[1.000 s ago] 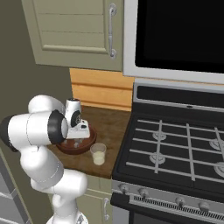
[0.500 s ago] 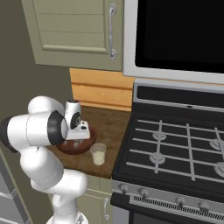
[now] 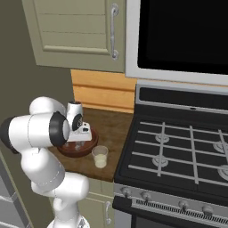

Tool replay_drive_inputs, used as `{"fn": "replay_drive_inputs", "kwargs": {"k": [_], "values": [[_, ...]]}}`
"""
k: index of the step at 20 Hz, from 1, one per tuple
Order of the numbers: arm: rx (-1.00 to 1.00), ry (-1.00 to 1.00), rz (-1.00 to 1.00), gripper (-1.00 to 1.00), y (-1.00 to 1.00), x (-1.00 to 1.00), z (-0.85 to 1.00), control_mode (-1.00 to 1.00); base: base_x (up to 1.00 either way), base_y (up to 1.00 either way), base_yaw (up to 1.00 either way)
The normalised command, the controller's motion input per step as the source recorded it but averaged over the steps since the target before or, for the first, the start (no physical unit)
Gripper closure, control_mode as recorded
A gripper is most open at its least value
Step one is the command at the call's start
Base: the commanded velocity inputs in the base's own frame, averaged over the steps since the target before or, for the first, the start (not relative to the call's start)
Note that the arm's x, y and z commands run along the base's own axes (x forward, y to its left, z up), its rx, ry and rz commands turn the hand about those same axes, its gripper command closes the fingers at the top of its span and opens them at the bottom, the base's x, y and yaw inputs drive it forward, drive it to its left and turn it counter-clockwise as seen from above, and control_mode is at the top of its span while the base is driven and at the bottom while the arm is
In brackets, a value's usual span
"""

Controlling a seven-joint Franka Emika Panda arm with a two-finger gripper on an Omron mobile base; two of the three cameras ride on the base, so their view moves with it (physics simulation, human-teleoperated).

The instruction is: Grab a lemon wedge from the fridge and one ice cube from the ice bowl, and put them in the glass of lemonade.

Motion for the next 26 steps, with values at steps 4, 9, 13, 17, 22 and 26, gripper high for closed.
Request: {"fn": "replay_drive_inputs", "kwargs": {"k": [4, 9, 13, 17, 22, 26], "values": [[0.00, 0.00, 0.00, 1.00, 0.00, 0.00, 0.00, -1.00, 0.00, 0.00, 0.00], [0.00, 0.00, 0.00, 1.00, 0.00, 0.00, 0.00, -1.00, 0.00, 0.00, 0.00], [0.00, 0.00, 0.00, 1.00, 0.00, 0.00, 0.00, -1.00, 0.00, 0.00, 0.00], [0.00, 0.02, 0.00, 1.00, 0.00, 0.03, 0.00, -1.00, 0.00, 0.00, 0.00], [-0.01, -0.07, 0.00, 1.00, 0.07, -0.10, 0.60, -1.00, 0.00, 0.00, 0.00], [-0.03, -0.30, 0.00, 1.00, 0.12, -0.32, 0.87, -1.00, 0.00, 0.00, 0.00]]}}
